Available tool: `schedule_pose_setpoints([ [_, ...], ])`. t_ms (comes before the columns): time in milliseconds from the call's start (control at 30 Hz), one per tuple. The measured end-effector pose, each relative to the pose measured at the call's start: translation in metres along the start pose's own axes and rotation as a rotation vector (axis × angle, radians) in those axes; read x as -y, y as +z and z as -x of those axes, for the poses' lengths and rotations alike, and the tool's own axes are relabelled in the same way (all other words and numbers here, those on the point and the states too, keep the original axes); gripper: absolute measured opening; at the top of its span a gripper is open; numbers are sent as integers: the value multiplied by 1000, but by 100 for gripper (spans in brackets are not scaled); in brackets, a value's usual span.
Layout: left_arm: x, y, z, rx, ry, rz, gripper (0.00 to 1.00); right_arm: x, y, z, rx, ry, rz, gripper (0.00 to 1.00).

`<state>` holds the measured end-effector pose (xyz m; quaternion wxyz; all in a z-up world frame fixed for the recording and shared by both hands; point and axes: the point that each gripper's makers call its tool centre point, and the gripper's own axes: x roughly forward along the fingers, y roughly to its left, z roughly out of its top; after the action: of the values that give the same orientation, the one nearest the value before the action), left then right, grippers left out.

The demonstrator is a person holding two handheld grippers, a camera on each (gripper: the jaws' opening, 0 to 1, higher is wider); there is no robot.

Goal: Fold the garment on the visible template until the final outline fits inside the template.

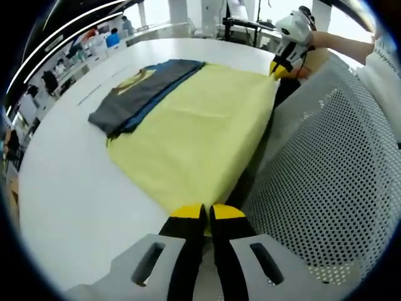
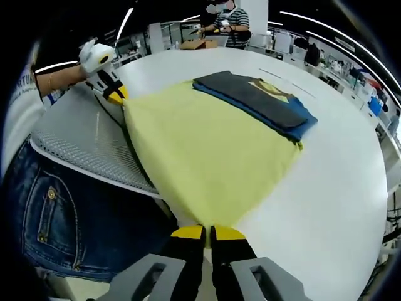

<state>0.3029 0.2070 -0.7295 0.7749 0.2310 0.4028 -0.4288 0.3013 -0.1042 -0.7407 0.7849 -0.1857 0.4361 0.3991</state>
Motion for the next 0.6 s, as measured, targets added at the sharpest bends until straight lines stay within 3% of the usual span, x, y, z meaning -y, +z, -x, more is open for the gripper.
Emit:
schedule_pose_setpoints([
  [267,7,-1,3,-18,-10,-12,1,-3,0,5,-7,2,7,0],
  [600,-5,21,18,-6,0,-41,1,13,23,19,22,-49,61,0],
])
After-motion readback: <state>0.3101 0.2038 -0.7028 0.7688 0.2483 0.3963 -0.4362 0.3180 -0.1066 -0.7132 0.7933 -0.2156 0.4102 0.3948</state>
